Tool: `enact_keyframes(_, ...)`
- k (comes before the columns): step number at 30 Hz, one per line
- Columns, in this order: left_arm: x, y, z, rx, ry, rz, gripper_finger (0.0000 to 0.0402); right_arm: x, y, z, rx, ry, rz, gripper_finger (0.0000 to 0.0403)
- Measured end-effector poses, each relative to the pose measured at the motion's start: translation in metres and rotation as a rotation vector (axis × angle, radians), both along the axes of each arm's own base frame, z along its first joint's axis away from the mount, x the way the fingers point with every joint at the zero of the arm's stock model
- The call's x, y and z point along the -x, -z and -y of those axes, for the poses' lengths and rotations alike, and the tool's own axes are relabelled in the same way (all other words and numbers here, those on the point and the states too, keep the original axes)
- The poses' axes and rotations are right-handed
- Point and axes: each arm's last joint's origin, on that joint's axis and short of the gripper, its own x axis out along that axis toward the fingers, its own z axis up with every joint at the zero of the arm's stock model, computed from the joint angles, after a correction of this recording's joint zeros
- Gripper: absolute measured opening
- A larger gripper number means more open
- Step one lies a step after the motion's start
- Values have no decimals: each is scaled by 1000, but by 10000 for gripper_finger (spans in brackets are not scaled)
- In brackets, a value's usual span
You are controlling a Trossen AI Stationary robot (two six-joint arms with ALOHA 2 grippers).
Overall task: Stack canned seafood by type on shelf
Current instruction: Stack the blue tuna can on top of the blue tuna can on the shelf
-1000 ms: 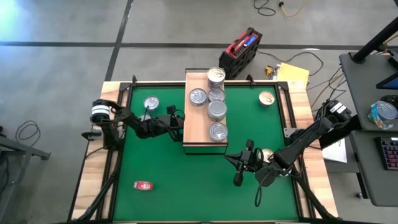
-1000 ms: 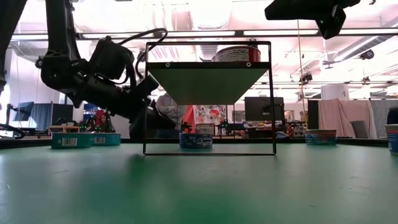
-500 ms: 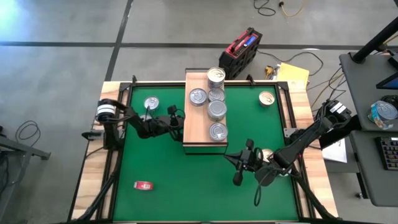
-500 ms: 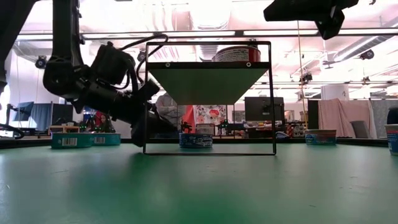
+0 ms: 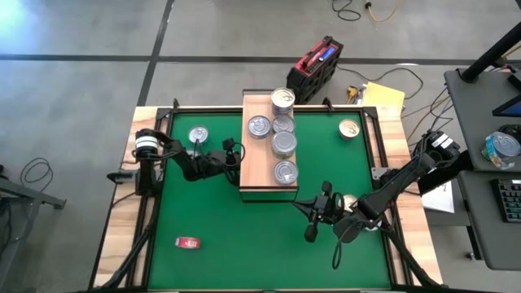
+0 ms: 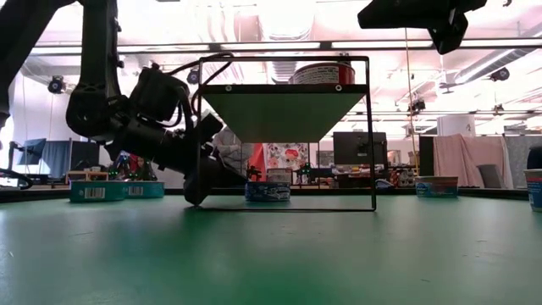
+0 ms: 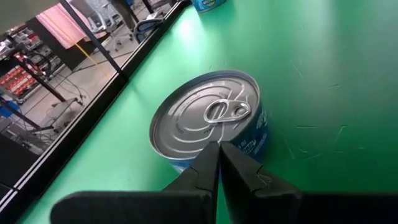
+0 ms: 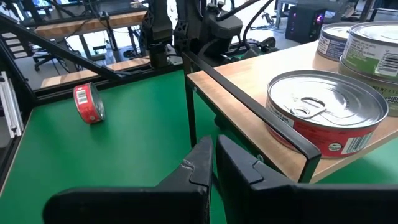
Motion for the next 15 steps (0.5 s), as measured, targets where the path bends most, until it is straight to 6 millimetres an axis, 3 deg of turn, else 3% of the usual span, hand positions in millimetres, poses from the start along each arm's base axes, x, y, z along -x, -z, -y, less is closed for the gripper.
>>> enact_keyframes(15, -3, -4, -5, -16, -13, 31, 0, 0, 0, 1, 12, 22, 6, 13)
